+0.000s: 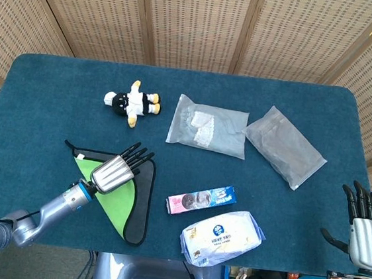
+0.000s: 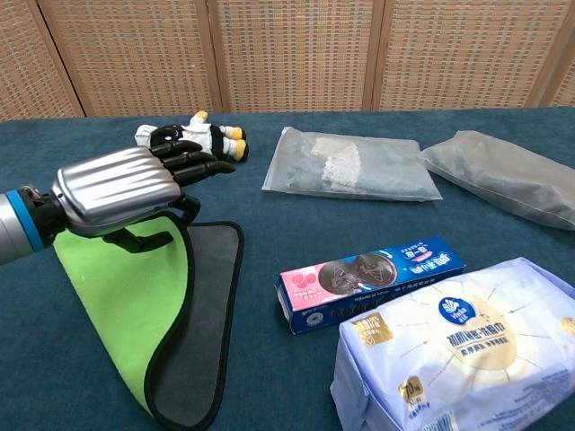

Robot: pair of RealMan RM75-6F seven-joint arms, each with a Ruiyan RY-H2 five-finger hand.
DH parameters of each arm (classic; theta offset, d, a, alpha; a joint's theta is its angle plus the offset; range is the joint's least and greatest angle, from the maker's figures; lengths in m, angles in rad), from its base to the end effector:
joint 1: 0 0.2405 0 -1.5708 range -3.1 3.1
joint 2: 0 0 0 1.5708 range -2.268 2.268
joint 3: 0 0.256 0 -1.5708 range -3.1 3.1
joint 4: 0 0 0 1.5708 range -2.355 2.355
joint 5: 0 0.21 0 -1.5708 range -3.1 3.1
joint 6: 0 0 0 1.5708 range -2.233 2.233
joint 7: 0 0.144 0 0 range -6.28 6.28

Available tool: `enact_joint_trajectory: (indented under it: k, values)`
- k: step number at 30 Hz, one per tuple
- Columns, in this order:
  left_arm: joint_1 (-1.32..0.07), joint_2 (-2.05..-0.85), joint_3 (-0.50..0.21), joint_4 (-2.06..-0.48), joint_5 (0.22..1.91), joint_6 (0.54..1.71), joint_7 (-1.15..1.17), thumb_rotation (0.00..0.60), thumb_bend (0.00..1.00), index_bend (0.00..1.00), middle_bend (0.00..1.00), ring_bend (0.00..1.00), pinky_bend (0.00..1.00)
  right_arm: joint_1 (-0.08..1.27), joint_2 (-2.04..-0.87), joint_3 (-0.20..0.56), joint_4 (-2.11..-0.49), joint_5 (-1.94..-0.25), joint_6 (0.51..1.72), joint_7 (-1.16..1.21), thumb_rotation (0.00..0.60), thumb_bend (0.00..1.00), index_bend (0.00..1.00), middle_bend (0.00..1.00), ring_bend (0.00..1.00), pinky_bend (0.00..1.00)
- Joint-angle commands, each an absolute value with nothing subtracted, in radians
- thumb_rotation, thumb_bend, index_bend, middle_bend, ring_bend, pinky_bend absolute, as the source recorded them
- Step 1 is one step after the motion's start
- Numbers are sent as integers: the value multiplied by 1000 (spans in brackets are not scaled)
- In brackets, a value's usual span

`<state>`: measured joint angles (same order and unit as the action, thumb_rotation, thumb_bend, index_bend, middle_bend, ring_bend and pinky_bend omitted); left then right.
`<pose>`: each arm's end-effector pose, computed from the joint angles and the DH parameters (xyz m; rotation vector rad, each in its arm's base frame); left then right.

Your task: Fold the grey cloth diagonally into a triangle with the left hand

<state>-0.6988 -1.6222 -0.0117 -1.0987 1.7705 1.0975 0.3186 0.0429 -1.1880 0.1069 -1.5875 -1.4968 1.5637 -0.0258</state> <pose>-0.1815 0.3205 -0.0332 -2.1888 -0.1165 -0.8618 -0.3094 -0.1787 0.1582 1.2719 -0.8462 0.9688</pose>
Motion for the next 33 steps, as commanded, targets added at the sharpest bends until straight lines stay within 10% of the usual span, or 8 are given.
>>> enact_joint_trajectory:
  k: [1,19,29,33]
  values:
    - [-709,-1637,-27,-1081,1740,1076,325,600,497,634,0,0,0,43,-1188,105,-1588,-1499,1563,-28,600,0,0,0,0,0]
    - [-750,-1696,-46,-1041,1668,1031,356,600,497,628,0,0,0,43,-1185,106,-1586,-1493,1561,-19,600,0,0,0,0,0]
    - [-732,-1743,-79,-1018,1610,1067,441,600,496,95,0,0,0,42,-1186,104,-1586,-1504,1568,-20,600,0,0,0,0,0]
    - [-728,-1752,-91,-1018,1590,1077,460,600,496,26,0,0,0,41,-1186,103,-1587,-1505,1571,-20,600,0,0,0,0,0]
